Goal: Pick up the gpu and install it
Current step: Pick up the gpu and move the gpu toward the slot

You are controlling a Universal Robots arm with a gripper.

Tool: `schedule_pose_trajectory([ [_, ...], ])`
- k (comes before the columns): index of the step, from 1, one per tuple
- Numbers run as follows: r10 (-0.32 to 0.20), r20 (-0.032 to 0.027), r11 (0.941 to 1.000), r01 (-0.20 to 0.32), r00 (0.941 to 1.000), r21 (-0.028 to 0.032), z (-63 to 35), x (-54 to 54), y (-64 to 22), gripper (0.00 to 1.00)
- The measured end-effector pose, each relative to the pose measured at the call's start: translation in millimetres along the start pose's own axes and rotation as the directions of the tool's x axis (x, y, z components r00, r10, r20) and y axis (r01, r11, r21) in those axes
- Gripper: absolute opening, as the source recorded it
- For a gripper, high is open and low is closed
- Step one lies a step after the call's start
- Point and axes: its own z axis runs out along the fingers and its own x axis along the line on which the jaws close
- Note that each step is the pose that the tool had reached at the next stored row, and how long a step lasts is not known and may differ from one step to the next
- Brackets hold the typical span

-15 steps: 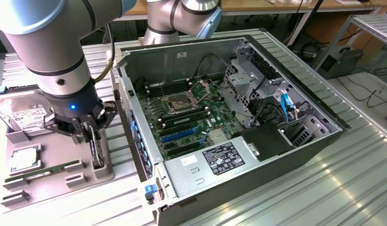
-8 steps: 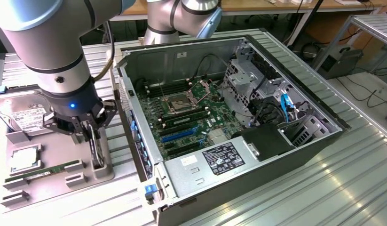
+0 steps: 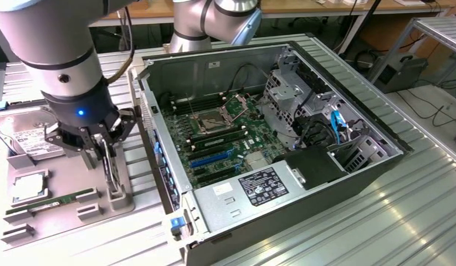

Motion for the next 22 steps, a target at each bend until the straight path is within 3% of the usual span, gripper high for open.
schedule_pose_trajectory([
  [4, -0.001, -0.0008, 1.0, 0.001, 1.0, -0.0001, -26.5, -1.3, 1.1, 0.26],
  [13, 0.0, -0.0058, 1.0, 0.0, 1.0, 0.0001, -70.9, -10.0, 2.3, 0.26],
  [22, -0.001, -0.0092, 1.0, 0.001, 1.0, 0.0, -115.3, -30.9, -2.2, 0.26],
])
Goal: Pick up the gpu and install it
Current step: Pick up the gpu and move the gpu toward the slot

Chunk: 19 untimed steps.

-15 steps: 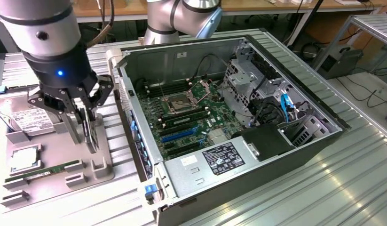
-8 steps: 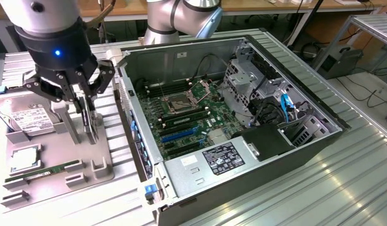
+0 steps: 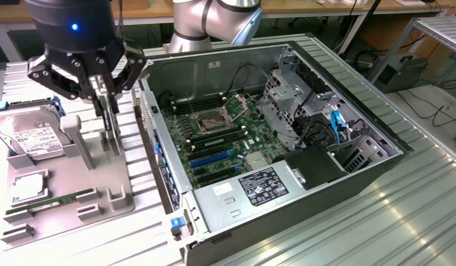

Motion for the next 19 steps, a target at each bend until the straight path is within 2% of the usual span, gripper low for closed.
schedule_pose_trajectory([
  [4, 0.0, -0.0022, 1.0, 0.0, 1.0, -0.0008, -19.0, -13.3, -4.9, 0.26],
  [7, 0.0, -0.0067, 1.0, 0.0, 1.0, -0.0009, -32.7, -24.1, -7.7, 0.26],
  [9, -0.001, -0.0125, 1.0, 0.001, 0.9999, -0.0009, -43.6, -35.3, -9.6, 0.26],
  [13, 0.0, -0.0217, 1.0, 0.0, 0.9998, -0.0008, -47.6, -53.7, -10.7, 0.26],
  [19, 0.0, -0.0293, 1.0, 0.0, 0.9996, -0.0008, -46.7, -81.0, -10.7, 0.26],
])
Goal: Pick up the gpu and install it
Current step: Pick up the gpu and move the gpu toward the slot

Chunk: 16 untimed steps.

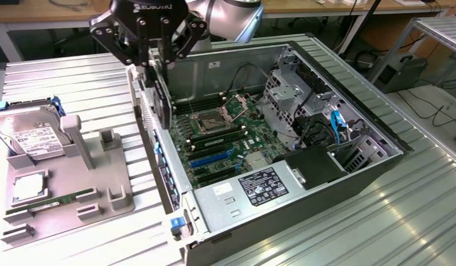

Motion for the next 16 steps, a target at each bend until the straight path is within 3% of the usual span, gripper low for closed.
schedule_pose_trajectory([
  [4, 0.0, -0.0051, 1.0, 0.0, 1.0, 0.0001, 4.8, -24.2, -0.1, 0.26],
  [16, 0.0, -0.0064, 1.0, 0.0, 1.0, 0.0052, 32.4, -93.4, -0.9, 0.26],
])
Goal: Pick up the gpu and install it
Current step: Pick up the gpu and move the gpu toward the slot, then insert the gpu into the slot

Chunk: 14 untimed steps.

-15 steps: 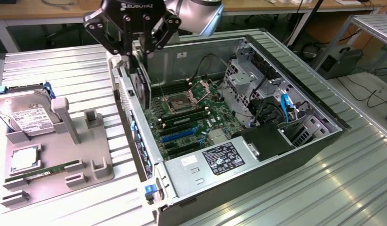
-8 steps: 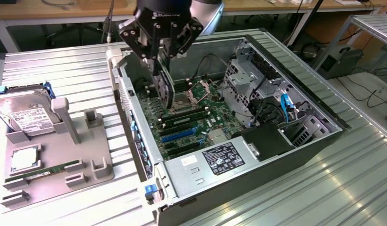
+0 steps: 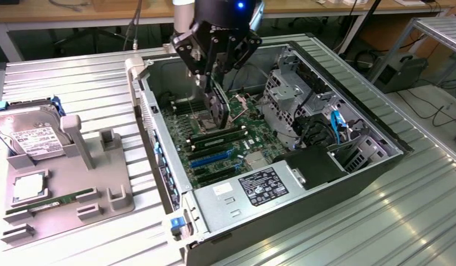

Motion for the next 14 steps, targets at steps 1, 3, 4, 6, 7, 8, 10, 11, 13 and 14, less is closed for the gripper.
schedule_pose_trajectory([
  [1, 0.0, 0.0, 1.0, 0.0, 1.0, 0.0003, 2.0, -5.1, -0.1, 0.26],
  [3, 0.0, 0.0, 1.0, 0.0, 1.0, 0.001, 6.2, -15.9, -0.1, 0.26],
  [4, 0.0, 0.0, 1.0, 0.0, 1.0, 0.0011, 7.9, -20.2, -0.2, 0.26],
  [6, 0.0, -0.0001, 1.0, 0.0, 1.0, 0.0016, 12.5, -32.3, -0.3, 0.26],
  [7, 0.0, -0.0004, 1.0, 0.0, 1.0, 0.0015, 14.1, -36.2, -0.4, 0.26],
  [8, 0.0, -0.0009, 1.0, 0.0, 1.0, 0.0013, 14.7, -38.1, -0.4, 0.26],
  [10, 0.0, -0.0014, 1.0, 0.0, 1.0, 0.0013, 14.7, -38.4, -0.4, 0.26],
  [11, 0.0, -0.0014, 1.0, 0.0, 1.0, 0.0014, 14.6, -38.3, -0.4, 0.26],
  [13, 0.0, -0.0014, 1.0, 0.0, 1.0, 0.0014, 14.6, -38.4, -0.4, 0.26],
  [14, 0.0, -0.0014, 1.0, 0.0, 1.0, 0.0014, 14.6, -38.4, -0.4, 0.26],
])
